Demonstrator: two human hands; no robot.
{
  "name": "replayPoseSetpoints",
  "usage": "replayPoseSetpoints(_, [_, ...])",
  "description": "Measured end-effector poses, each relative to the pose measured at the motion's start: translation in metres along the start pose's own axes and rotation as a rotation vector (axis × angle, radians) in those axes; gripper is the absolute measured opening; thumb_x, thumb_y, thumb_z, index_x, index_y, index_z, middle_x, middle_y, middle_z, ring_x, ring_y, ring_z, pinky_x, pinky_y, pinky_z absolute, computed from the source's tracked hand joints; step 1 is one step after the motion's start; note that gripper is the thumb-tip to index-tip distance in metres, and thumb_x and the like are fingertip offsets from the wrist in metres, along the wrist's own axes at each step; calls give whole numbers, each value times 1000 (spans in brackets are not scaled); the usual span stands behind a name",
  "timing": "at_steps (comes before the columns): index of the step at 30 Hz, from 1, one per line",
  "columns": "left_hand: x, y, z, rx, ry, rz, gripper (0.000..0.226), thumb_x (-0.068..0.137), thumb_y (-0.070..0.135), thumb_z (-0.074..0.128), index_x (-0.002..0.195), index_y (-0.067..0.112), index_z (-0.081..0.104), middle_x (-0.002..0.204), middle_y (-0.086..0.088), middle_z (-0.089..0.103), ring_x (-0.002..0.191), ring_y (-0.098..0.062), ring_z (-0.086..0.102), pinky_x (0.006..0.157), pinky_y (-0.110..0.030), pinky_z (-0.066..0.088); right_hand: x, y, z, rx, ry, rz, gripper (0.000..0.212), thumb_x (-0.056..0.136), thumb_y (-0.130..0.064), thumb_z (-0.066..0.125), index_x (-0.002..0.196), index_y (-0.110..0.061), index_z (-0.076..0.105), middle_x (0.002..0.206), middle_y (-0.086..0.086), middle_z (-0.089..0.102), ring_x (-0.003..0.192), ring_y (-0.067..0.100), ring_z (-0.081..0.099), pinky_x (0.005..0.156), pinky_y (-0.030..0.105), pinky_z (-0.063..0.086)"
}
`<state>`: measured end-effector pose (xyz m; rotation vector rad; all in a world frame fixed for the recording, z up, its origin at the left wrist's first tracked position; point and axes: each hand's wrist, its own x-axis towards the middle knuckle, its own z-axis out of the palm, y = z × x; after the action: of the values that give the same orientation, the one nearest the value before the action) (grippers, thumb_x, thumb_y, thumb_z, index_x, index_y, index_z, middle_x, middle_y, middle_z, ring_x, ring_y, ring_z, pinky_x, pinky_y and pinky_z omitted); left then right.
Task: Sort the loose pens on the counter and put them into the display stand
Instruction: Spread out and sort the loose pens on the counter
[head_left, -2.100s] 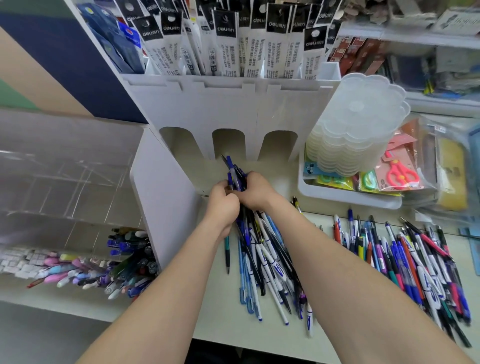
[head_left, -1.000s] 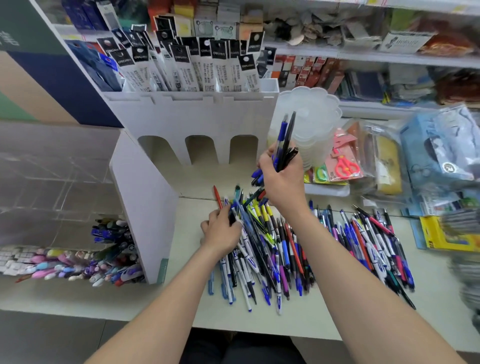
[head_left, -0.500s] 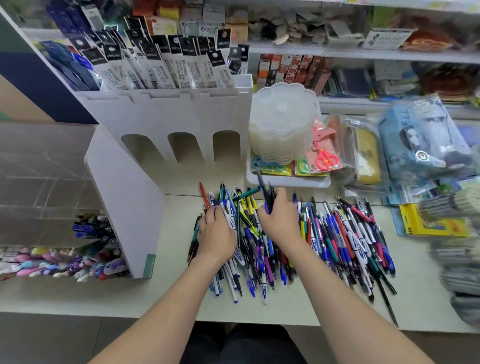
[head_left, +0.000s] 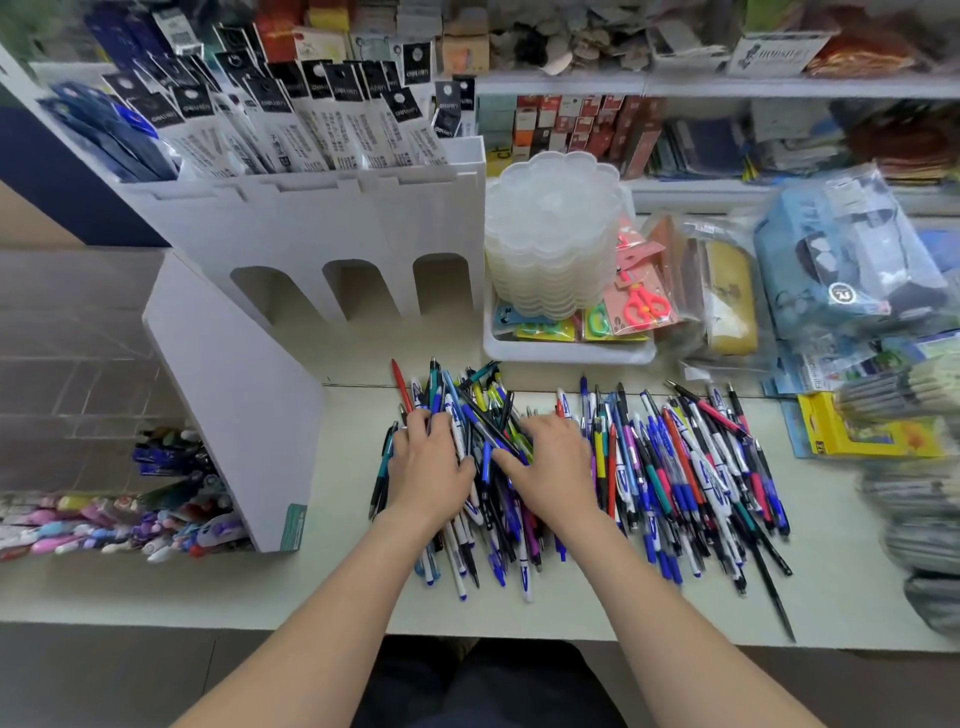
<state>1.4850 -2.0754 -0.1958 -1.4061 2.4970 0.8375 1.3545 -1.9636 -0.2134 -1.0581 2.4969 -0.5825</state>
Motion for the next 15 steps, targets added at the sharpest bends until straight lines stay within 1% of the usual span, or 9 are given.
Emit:
replayPoseSetpoints(2, [1,2,3,31,23,-6,54,98,37,69,143,18,47,155,-8,32,137,-36,39,108,-49,47,-8,9,-3,-81,-3,-24,51,97,-52,69,136,-19,66,124,-3,64,119,21,55,98,38,45])
replayPoseSetpoints(5, [2,4,10,51,46,-7,56,96,41,73,139,18,47,147,-10,35,129,-36,44,103,-48,51,-18,15,-5,-6,-19,-44,50,99,-42,71,142,-16,63,122,0,61,106,19,63,93,34,54])
replayPoseSetpoints(6, [3,4,11,64,55,-7,55,95,43,74,137,18,48,145,-9,36,126,-35,46,100,-48,52,-19,16,-6,-10,-8,-53,47,100,-39,71,140,-15,64,119,1,63,103,19,64,91,34,55])
replayPoseSetpoints(8, [3,4,13,83,70,-21,54,94,45,75,133,20,48,141,-8,37,123,-34,47,97,-50,54,-20,16,-8,-77,21,-82,37,101,-37,71,130,-15,71,108,1,70,97,20,67,85,33,56])
replayPoseSetpoints(10, [2,5,12,79,76,-25,50,94,45,74,130,20,49,139,-7,37,123,-33,46,97,-50,53,-23,15,-11,-136,-8,-110,31,101,-41,69,118,-17,76,95,-1,73,88,18,68,78,31,56])
replayPoseSetpoints(12, [1,6,11,53,86,-8,40,98,39,69,129,21,51,138,-6,38,124,-32,44,98,-49,50,-27,13,-13,-171,-42,-134,36,98,-53,66,108,-20,77,84,-6,71,80,14,66,72,29,54])
replayPoseSetpoints(13, [1,6,10,29,98,0,34,99,34,66,128,21,52,138,-6,38,125,-31,43,98,-47,49,-28,12,-13,-155,-47,-123,41,97,-58,65,107,-21,77,81,-8,69,77,12,65,69,28,52])
replayPoseSetpoints(14, [1,6,8,3,117,-1,30,100,29,63,128,21,54,138,-7,39,126,-31,43,98,-47,48,-28,11,-12,-123,-27,-107,42,97,-60,64,110,-21,75,82,-10,67,75,11,63,65,27,50])
replayPoseSetpoints(15, [2,6,7,-12,144,-15,30,100,24,62,128,21,54,137,-8,40,126,-33,43,98,-47,47,-28,8,-13,-86,6,-91,41,98,-57,65,117,-21,72,86,-11,64,75,10,61,63,26,47])
